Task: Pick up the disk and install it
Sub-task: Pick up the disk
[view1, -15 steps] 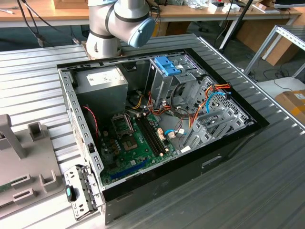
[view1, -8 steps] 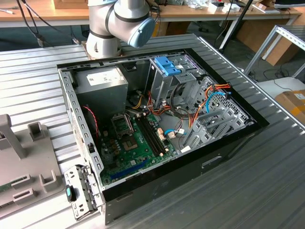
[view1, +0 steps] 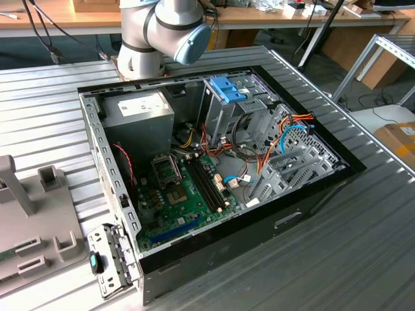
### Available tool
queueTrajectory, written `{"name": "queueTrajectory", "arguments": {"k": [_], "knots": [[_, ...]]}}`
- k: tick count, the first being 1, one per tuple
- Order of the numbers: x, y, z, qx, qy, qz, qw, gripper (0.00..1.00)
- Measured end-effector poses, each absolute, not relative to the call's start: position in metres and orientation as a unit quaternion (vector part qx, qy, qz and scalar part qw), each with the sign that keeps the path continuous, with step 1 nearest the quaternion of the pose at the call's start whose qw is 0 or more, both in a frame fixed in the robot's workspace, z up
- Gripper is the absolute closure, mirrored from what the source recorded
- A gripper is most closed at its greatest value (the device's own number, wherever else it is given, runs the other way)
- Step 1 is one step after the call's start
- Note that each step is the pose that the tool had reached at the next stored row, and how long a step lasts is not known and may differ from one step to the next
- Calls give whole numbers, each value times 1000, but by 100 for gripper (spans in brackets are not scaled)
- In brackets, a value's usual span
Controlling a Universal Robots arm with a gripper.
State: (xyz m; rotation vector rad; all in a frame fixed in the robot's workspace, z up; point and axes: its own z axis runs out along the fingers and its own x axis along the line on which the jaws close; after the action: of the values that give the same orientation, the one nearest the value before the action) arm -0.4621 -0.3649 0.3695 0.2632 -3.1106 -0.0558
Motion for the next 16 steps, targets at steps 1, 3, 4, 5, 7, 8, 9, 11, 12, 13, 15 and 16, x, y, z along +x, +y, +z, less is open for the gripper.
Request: {"name": "queueTrajectory", "arguments": {"k": [1,3,4,5,7,8,9,11,12,13,15,16], "knots": [[-462,-365,369,92,-996,-18,10,89],[-462,-365,370,107,-994,-18,10,89],[-462,-365,369,114,-993,-18,10,89],[-462,-365,369,132,-991,-17,11,89],[-462,-365,369,157,-987,-17,11,89],[-462,-365,370,167,-986,-17,11,89],[-462,-365,370,175,-984,-17,11,89],[-462,-365,370,185,-982,-17,11,89],[-462,-365,370,185,-982,-17,11,89],[-462,-365,370,185,-982,-17,11,89],[-462,-365,370,185,-982,-17,11,89],[-462,-365,370,186,-982,-17,11,89]]}}
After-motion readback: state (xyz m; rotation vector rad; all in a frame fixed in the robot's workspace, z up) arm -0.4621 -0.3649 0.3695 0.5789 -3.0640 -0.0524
